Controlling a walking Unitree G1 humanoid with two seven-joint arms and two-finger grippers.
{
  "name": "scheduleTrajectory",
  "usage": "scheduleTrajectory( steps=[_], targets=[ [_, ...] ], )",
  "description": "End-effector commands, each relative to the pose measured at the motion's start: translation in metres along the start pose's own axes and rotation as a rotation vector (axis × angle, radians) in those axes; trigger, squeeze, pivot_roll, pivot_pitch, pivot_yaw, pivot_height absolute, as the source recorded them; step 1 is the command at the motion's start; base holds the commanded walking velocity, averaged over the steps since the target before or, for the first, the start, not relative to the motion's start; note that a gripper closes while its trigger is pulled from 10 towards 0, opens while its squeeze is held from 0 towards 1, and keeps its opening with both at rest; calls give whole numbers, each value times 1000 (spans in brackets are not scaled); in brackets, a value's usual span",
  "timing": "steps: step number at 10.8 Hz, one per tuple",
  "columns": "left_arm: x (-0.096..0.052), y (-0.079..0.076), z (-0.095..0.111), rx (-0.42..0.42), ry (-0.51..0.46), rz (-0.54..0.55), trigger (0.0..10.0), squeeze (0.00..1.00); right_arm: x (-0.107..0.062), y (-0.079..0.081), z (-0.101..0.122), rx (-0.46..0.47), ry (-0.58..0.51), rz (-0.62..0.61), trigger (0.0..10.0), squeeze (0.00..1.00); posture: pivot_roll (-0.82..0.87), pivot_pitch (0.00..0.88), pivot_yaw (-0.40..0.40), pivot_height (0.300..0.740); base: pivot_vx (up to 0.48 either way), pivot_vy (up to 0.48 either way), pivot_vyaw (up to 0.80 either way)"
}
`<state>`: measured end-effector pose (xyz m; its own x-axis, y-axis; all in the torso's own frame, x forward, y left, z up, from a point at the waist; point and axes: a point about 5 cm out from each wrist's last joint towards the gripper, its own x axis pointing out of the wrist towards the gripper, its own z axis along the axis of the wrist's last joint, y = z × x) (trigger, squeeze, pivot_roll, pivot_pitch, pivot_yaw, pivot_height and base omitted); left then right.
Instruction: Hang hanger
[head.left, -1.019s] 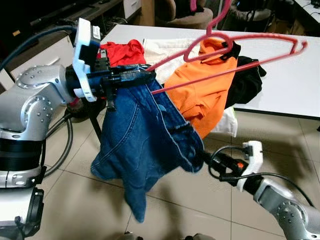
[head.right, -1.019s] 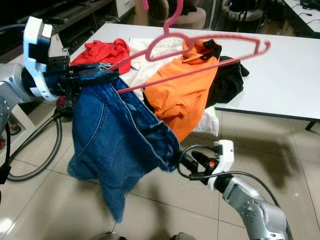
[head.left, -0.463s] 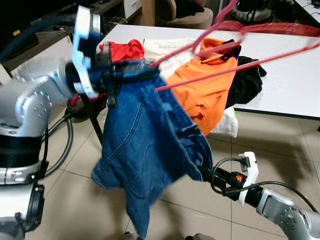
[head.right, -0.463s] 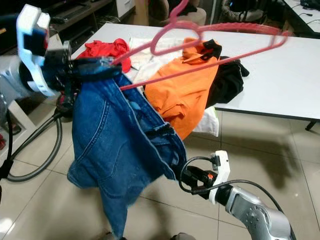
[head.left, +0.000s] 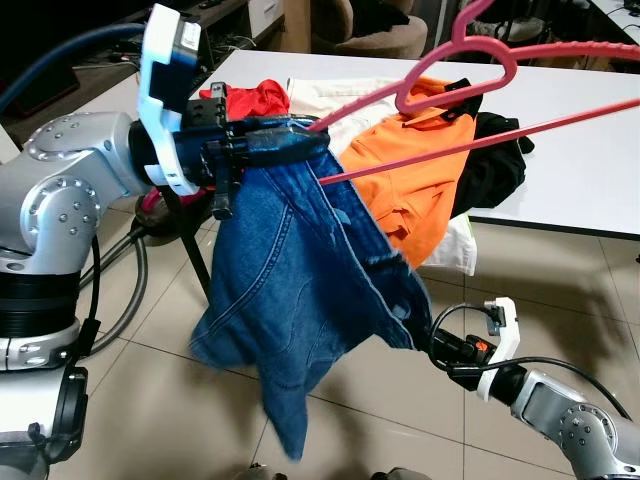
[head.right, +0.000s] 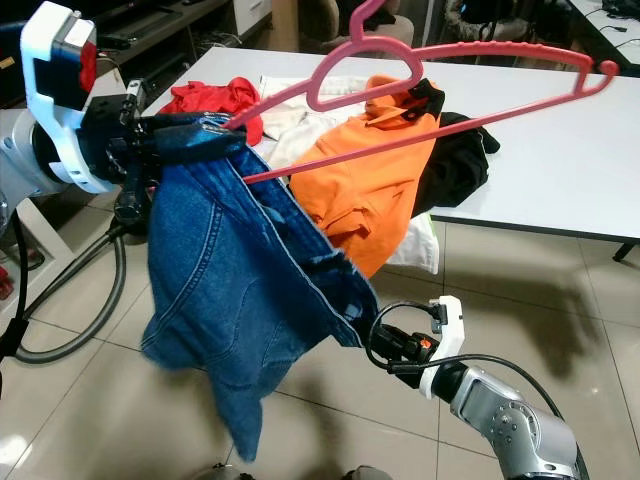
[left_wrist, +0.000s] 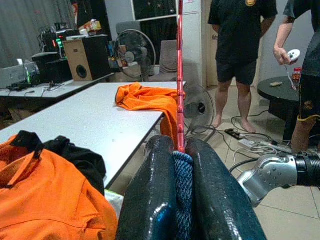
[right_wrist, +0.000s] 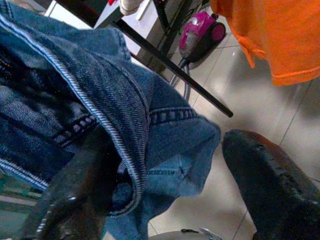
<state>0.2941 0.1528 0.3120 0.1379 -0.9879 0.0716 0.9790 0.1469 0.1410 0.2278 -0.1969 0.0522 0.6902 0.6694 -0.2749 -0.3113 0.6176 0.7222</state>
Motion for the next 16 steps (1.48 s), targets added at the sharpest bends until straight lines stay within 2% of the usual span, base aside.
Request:
scheduleTrajectory(
  steps=[1, 6, 9, 10, 11, 12, 13, 15, 16],
  targets=[
    [-3, -1, 16, 56, -18, 6, 0, 0, -2, -1, 3, -3, -22, -7, 0, 0, -140, 0, 62, 740, 0, 0, 0],
    [-9, 4, 13, 58, 4, 46, 0, 0, -5, -5, -1, 4, -29, -25, 0, 0, -140, 0, 61, 740, 0, 0, 0],
    [-11, 3, 9, 52, 23, 55, 0, 0, -4, -5, 8, 1, -63, -21, 0, 0, -140, 0, 56, 740, 0, 0, 0],
    [-13, 2, -1, 60, 79, 65, 0, 0, -7, -7, 16, -41, -85, -50, 0, 0, -139, 0, 56, 740, 0, 0, 0],
    [-14, 3, -13, 62, 121, 86, 0, 0, -11, -10, 30, -67, -144, -95, 0, 0, -144, 0, 63, 740, 0, 0, 0],
    [-18, 7, -40, 71, 195, 153, 0, 0, -20, -14, 56, -83, -252, -180, 0, 0, -152, 0, 68, 740, 0, 0, 0],
    [-21, 7, -57, 55, 213, 183, 0, 0, -31, -15, 77, -90, -338, -222, 0, 0, -156, 0, 69, 740, 0, 0, 0],
    [-29, 6, -73, 28, 219, 228, 0, 0, -51, -11, 112, -108, -474, -244, 0, 0, -163, 0, 71, 740, 0, 0, 0],
    [-37, 11, -79, 36, 219, 298, 0, 0, -66, -8, 133, -115, -549, -258, 0, 0, -167, 0, 71, 740, 0, 0, 0]
  ],
)
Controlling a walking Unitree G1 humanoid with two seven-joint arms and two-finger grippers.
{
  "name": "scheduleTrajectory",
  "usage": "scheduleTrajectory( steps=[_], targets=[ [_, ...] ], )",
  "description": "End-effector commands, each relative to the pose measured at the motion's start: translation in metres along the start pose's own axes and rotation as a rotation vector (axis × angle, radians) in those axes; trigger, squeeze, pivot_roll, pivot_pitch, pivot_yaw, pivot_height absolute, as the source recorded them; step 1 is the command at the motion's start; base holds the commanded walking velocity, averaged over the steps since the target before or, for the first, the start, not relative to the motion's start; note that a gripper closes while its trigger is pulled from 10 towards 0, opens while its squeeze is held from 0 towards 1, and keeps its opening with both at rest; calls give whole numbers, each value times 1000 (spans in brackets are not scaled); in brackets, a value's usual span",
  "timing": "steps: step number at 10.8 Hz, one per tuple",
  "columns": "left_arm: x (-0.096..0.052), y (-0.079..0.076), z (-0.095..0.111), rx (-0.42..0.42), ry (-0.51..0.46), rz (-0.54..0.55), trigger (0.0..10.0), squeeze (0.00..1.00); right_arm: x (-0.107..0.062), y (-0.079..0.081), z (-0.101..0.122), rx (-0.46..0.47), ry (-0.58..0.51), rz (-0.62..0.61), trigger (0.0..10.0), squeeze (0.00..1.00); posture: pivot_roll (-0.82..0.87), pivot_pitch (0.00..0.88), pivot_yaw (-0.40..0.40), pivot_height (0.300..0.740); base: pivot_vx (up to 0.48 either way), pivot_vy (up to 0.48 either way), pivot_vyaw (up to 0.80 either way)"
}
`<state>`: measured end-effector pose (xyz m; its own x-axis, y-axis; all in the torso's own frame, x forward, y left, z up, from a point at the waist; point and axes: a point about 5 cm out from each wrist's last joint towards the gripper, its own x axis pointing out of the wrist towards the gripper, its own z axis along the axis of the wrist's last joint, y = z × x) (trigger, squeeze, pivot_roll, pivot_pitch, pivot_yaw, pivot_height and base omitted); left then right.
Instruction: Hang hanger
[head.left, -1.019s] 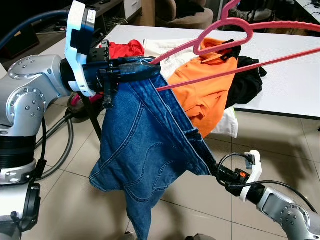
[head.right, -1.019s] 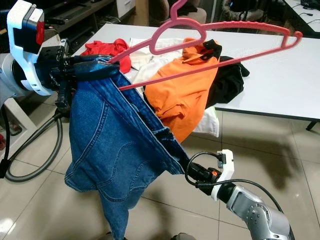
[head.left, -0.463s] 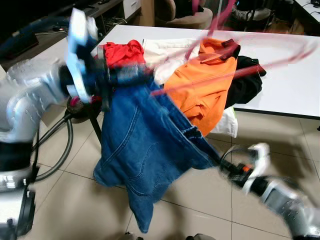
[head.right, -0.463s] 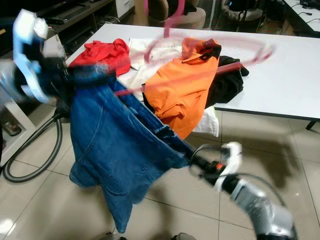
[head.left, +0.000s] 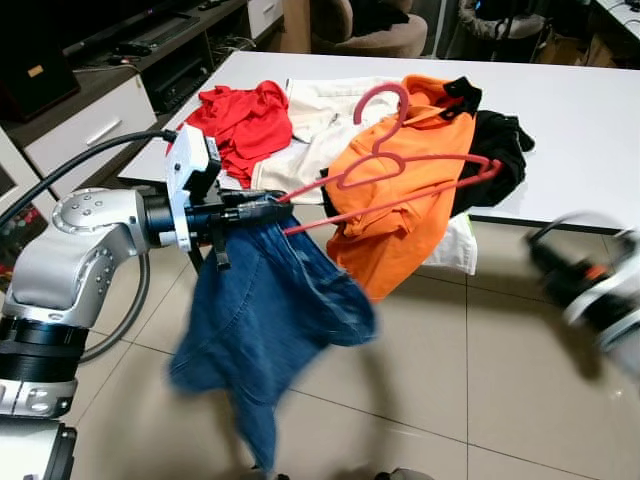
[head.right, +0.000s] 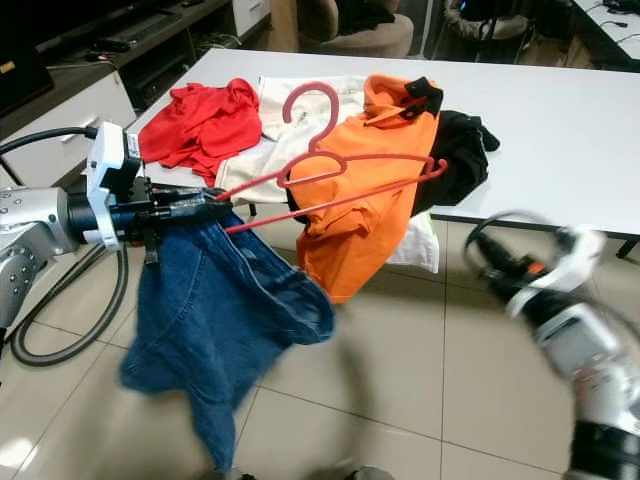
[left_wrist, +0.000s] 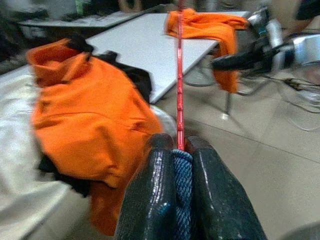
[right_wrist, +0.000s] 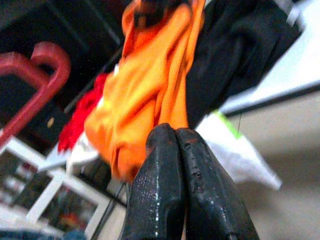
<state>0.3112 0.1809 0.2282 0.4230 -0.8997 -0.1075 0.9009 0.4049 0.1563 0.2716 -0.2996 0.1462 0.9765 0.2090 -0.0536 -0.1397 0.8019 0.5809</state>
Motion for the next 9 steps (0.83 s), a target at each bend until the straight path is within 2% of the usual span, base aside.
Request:
scheduleTrajectory(
  steps=[1, 3, 4, 5, 6, 7, 9],
  targets=[
    [-8, 8, 1, 24, -21, 82, 0, 0, -2, -2, 13, 6, -37, -15, 0, 0, -167, 0, 71, 740, 0, 0, 0],
    [-8, 9, 5, 13, -70, 103, 0, 0, -1, 10, 7, -13, 4, 65, 0, 0, -169, 0, 67, 740, 0, 0, 0],
    [-8, 7, 11, 4, -91, 72, 0, 0, 0, 22, -18, -58, 87, 124, 10000, 0, -169, 0, 68, 740, 0, 0, 0],
    [-6, 0, 19, -11, -114, -2, 0, 0, 1, 31, -49, -32, 146, 169, 10000, 1000, -163, 0, 67, 740, 0, 0, 0],
    [-5, -7, 24, -20, -119, -66, 0, 0, 1, 33, -59, 26, 142, 179, 10000, 1000, -163, 0, 69, 740, 0, 0, 0],
    [-5, -11, 25, -25, -121, -96, 0, 0, 1, 33, -63, 43, 140, 178, 10000, 1000, -163, 0, 69, 740, 0, 0, 0],
    [3, -27, 30, -39, -156, -163, 0, 0, -6, 32, -88, 137, 147, 215, 10000, 1000, -162, 0, 71, 740, 0, 0, 0]
  ],
)
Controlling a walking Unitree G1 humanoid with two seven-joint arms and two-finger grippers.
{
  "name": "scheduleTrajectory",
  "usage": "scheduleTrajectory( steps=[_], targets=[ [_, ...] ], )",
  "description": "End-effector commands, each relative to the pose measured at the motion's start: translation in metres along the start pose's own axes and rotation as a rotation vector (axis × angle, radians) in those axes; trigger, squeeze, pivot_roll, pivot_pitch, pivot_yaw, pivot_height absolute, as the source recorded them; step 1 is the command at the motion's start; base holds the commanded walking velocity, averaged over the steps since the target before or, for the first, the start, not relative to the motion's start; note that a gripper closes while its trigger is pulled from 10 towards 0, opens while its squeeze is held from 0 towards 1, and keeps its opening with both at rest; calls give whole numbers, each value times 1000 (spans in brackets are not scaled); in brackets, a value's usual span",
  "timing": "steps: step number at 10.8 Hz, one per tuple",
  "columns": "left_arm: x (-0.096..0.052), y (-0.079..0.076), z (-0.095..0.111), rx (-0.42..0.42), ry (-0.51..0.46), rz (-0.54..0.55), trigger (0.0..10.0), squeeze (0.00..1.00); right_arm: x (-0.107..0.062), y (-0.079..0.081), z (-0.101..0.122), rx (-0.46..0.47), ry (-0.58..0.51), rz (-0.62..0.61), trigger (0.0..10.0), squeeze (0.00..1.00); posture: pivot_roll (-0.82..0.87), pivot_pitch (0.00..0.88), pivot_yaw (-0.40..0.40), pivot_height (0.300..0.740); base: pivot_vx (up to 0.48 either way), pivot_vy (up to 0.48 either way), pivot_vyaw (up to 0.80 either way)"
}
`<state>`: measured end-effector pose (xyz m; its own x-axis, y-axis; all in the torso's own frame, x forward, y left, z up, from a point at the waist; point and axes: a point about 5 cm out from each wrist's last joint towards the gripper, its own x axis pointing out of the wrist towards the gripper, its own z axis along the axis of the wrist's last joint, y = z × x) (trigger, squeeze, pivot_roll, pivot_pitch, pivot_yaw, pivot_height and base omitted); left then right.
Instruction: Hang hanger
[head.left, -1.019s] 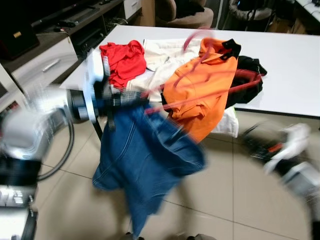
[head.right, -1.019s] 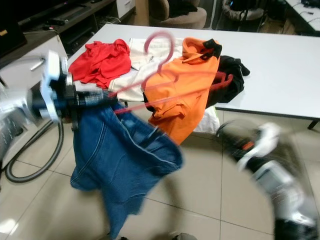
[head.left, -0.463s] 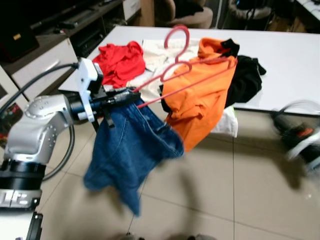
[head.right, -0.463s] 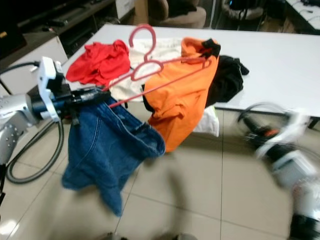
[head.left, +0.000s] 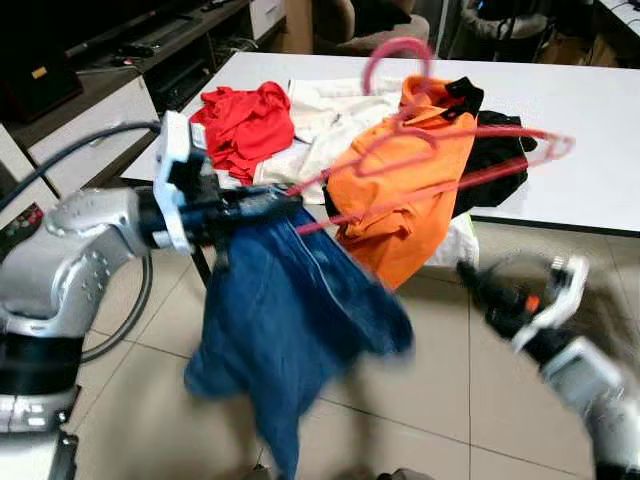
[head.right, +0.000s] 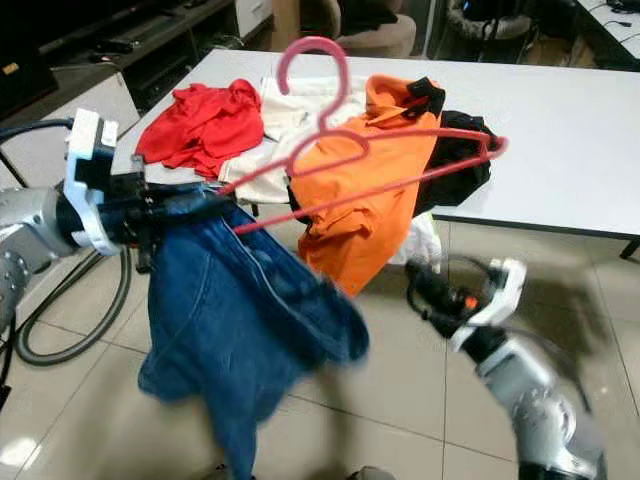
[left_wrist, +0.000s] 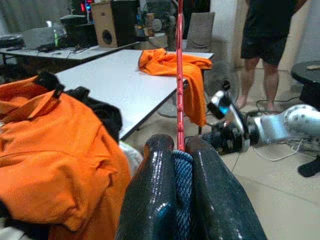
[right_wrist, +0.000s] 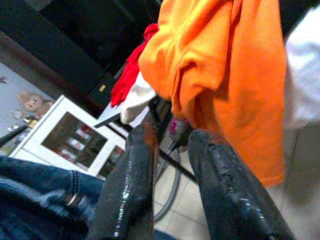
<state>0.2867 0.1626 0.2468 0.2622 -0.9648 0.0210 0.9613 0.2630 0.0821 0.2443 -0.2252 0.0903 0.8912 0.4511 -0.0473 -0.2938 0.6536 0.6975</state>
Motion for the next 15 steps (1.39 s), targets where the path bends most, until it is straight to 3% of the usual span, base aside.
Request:
scheduleTrajectory(
  steps=[1, 3, 5, 7, 15],
  targets=[
    [5, -7, 7, 8, -37, -15, 0, 0, -2, -1, -6, 6, 15, 21, 10000, 1000, -170, 0, 69, 740, 0, 0, 0],
    [13, -15, -3, -22, -54, 22, 0, 0, -1, -5, -14, -38, 82, -7, 10000, 1000, -174, 0, 53, 740, 0, 0, 0],
    [17, -20, -24, -44, -53, 109, 0, 0, 5, 11, -7, -84, 73, 61, 10000, 1000, -190, 3, 9, 740, 0, 0, 0],
    [18, -25, -35, -50, -25, 129, 0, 0, -1, 20, -6, -22, 32, 145, 10000, 1000, -196, 22, -5, 740, 0, 0, 0],
    [18, -25, -35, -50, -25, 129, 0, 0, -1, 20, -6, -22, 32, 145, 10000, 1000, -196, 22, -5, 740, 0, 0, 0]
  ],
)
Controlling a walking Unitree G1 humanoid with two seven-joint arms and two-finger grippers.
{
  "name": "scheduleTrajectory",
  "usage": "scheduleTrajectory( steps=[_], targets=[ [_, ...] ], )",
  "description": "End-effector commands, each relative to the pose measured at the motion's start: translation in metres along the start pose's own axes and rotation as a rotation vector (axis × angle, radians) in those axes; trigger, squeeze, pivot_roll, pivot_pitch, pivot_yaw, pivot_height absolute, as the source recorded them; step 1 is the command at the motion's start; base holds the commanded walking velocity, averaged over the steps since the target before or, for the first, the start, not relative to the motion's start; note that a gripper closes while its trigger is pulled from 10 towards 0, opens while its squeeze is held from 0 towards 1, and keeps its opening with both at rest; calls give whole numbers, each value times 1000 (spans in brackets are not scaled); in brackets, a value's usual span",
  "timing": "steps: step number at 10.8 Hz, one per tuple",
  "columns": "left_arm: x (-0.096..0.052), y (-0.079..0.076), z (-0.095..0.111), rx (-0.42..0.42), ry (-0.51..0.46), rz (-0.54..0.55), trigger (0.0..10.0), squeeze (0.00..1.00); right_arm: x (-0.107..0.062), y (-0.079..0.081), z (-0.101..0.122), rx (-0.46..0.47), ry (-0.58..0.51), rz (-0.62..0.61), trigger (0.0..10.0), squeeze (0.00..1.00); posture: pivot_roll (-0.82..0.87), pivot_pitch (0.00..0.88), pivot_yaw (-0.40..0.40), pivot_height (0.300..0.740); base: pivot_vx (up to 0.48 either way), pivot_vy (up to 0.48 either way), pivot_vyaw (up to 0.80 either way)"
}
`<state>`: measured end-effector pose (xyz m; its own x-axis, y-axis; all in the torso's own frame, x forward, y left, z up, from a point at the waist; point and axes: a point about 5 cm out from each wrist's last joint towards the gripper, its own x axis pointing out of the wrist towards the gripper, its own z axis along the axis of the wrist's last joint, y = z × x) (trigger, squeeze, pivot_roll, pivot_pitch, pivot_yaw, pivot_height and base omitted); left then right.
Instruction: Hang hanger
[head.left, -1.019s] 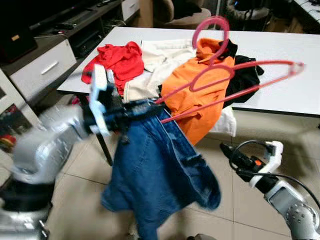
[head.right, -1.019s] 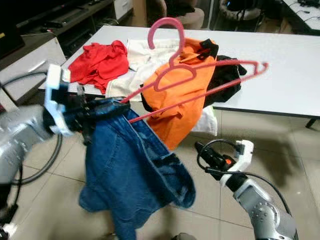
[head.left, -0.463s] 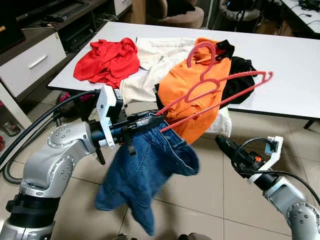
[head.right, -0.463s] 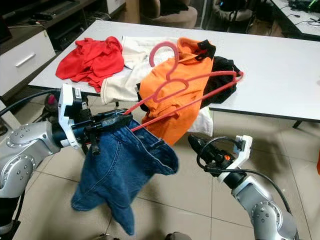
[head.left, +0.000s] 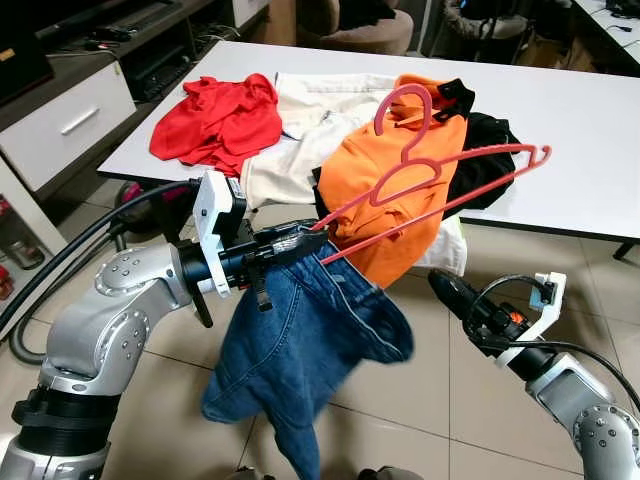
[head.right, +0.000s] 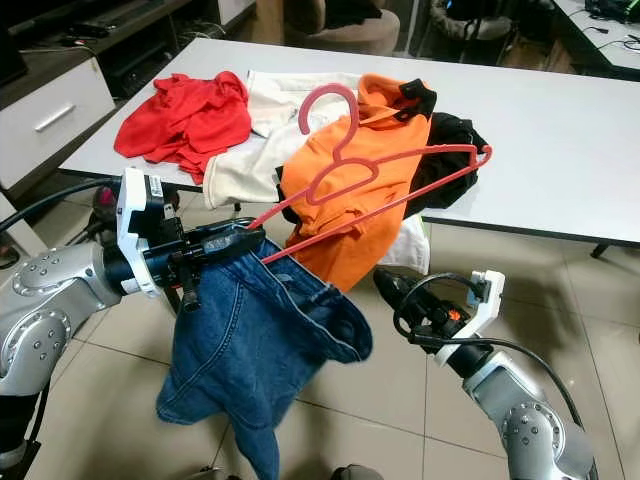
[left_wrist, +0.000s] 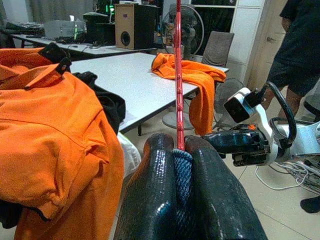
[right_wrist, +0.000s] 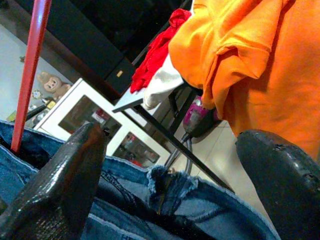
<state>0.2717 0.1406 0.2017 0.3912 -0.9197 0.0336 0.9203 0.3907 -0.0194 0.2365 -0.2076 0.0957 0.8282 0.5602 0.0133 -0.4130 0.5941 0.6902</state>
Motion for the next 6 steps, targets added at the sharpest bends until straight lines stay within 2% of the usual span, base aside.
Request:
scheduleTrajectory(
  steps=[1, 2, 3, 4, 6],
  targets=[
    [2, -2, 8, 46, -20, -9, 0, 0, -1, 3, 4, -10, -12, 12, 10000, 1000, -196, 22, -5, 740, 0, 0, 0],
    [2, -2, 8, 46, -20, -9, 0, 0, -1, 3, 4, -10, -12, 12, 10000, 1000, -196, 22, -5, 740, 0, 0, 0],
    [6, -4, 27, 57, -73, -53, 0, 0, -3, -8, -6, -17, 79, -34, 10000, 0, -174, 24, 31, 740, 0, 0, 0],
    [6, -4, 48, 71, -128, -108, 0, 0, -3, -24, -10, -76, 157, -128, 10000, 0, -176, 18, 31, 740, 0, 0, 0],
    [2, 0, 45, 62, -134, -94, 0, 0, -1, -25, -6, -110, 150, -138, 10000, 0, -180, 15, 30, 740, 0, 0, 0]
  ],
)
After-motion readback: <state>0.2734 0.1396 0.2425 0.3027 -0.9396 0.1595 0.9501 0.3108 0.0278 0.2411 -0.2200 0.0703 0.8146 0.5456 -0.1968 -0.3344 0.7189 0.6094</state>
